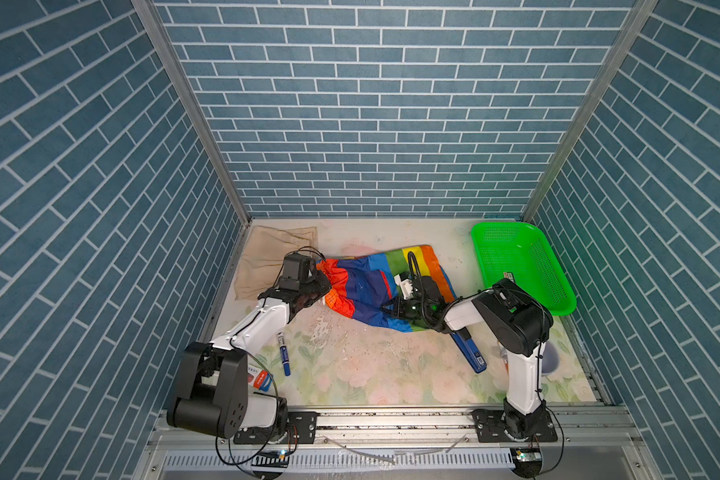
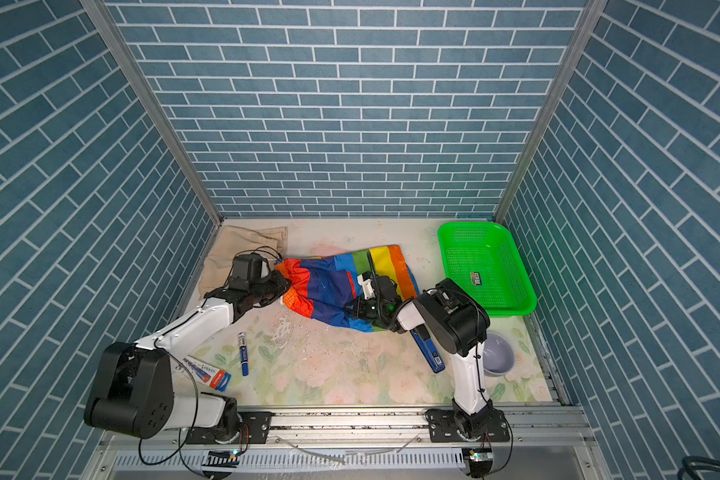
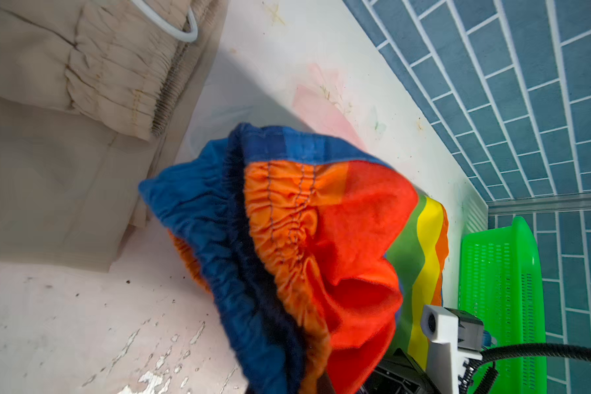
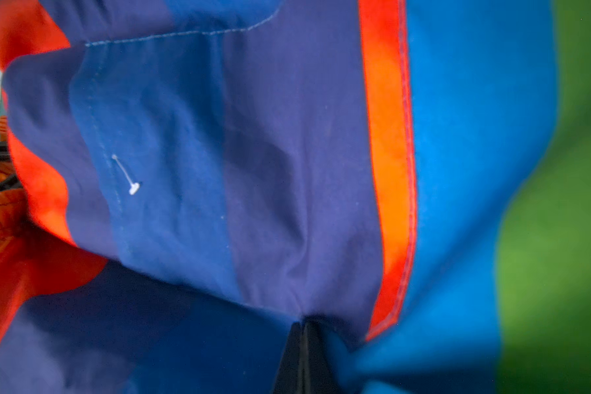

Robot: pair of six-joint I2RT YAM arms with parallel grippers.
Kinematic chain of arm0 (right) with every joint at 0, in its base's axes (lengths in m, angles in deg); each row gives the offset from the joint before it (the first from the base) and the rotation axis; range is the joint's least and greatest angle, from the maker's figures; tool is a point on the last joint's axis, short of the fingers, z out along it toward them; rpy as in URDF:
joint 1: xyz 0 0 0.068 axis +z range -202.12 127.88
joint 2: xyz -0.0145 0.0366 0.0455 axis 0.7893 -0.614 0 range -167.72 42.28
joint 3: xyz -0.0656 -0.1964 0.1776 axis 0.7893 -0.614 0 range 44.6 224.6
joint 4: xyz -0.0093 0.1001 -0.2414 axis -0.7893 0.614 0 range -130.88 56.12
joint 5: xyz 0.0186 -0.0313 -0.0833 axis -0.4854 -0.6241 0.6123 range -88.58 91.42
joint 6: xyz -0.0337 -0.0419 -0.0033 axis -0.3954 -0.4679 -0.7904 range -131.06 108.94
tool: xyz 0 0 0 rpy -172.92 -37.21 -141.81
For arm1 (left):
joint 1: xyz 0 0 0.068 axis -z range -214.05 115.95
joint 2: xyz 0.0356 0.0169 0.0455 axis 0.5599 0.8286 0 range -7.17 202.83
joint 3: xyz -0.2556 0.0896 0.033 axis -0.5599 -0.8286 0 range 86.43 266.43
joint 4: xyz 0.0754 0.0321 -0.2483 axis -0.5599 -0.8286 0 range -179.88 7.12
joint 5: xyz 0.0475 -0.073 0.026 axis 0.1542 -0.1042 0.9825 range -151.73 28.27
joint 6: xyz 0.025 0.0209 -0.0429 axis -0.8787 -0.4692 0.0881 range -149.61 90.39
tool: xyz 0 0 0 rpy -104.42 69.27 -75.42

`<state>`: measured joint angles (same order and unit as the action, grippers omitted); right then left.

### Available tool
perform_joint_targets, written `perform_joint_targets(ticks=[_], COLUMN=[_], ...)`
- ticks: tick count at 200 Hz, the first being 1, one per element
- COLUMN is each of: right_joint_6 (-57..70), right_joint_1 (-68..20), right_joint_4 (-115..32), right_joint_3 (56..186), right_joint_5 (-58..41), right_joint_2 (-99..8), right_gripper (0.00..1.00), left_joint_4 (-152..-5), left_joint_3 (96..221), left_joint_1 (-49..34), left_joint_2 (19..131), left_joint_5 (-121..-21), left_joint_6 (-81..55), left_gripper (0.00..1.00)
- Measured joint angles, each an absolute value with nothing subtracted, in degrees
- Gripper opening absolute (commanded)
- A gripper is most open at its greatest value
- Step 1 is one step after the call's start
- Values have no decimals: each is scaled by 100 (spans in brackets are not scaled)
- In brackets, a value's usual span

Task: Fold and stack the shorts

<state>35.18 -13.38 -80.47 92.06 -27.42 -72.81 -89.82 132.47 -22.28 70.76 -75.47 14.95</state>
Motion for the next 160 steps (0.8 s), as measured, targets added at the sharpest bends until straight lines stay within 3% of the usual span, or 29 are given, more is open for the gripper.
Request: perform_joint_targets(ticks=[78,160], right_joint_6=[2989,3059], right_joint_1=[-1353,-908], right_joint_4=[-6388,-6233], right_joint_3=[9587,10441], right_joint_5=[-2440,-2447], right_joint_2=[-6184,-7298], right_gripper=[0,0], left_joint_4=[-10123,-10870], left_joint_3=[13999,14751], left_joint_1=[-2230,-2221], left_joint_2=[6604,6709], left_joint_5=[-7287,-7280], left_joint_6=[870,588], left_gripper=[6,7])
